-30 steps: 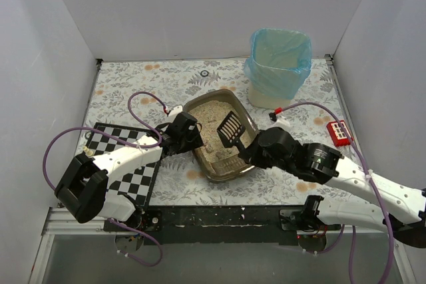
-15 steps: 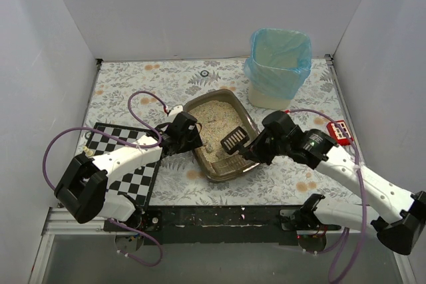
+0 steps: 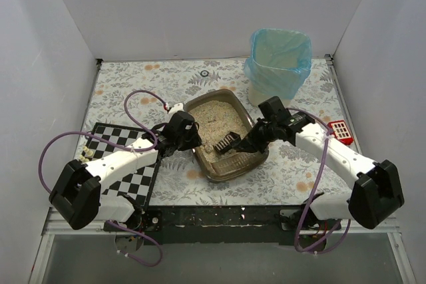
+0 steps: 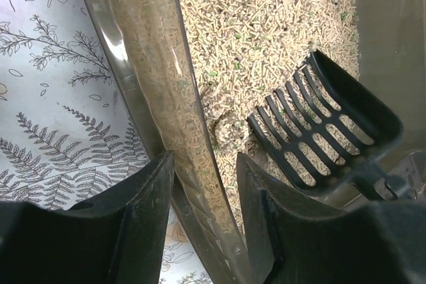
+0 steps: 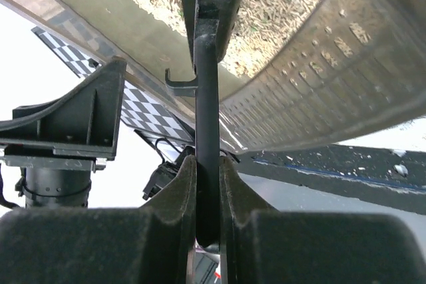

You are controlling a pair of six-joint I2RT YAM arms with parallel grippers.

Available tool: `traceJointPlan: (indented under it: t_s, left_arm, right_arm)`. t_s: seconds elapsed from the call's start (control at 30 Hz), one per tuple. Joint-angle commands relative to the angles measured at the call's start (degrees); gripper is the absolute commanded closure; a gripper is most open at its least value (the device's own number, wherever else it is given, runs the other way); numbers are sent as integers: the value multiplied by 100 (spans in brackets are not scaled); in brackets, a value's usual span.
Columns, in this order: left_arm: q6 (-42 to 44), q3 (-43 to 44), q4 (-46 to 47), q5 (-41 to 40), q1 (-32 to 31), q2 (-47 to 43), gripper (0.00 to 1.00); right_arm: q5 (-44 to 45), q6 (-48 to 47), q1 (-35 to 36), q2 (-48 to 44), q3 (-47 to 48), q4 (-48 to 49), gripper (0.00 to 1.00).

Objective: Clean the litter box

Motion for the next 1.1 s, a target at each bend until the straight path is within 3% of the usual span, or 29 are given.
traceJointPlan:
  t_s: [0.0,0.23,0.73,1.07]
  left_arm:
    - [134,-65,237,91,-12,-96,59]
    - [108,32,53,-5,-3,238,59]
    - [-340,489,-1240,-814,-3,1477,60]
    - [-261,507,-1425,-1025,-12,1759,65]
  right_arm:
    - [-85,-168,-88,605,-287,491,99]
    - [1066,32,-141,1415,-129,991,99]
    - [2015,438,-378,2707,-200,2566,99]
    - [3078,798,-413,2506,-1156,3936,99]
